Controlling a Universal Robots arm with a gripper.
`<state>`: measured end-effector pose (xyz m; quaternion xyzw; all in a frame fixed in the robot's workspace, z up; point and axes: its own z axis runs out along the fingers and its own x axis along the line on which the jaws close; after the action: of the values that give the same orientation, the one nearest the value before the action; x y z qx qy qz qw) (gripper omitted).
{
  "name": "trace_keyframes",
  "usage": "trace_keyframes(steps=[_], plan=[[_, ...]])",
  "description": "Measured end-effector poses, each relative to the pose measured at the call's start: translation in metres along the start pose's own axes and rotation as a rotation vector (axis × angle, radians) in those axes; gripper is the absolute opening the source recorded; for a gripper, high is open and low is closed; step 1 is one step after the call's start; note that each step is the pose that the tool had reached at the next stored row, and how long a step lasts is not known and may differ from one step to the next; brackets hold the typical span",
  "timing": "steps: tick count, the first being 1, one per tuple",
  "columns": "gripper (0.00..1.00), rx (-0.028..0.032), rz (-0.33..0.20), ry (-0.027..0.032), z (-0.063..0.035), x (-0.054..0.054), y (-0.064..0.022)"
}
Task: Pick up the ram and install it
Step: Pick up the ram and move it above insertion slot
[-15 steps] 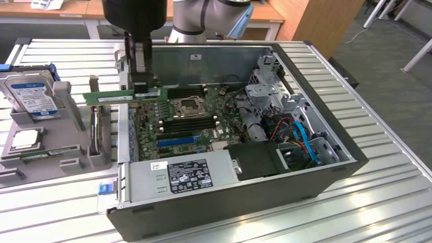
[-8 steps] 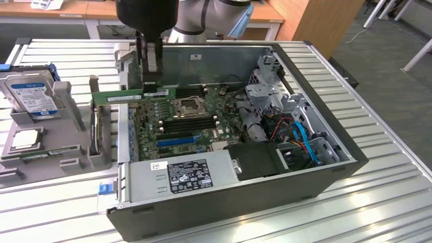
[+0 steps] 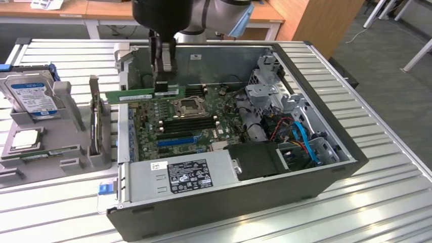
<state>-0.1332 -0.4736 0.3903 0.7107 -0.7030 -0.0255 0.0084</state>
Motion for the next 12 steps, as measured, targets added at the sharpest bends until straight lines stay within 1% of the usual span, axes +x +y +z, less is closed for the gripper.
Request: trace_keyframes(steps=[12], plan=[[0.11, -0.0003, 0.0, 0.0, -0.0012, 0.0, -0.0241]])
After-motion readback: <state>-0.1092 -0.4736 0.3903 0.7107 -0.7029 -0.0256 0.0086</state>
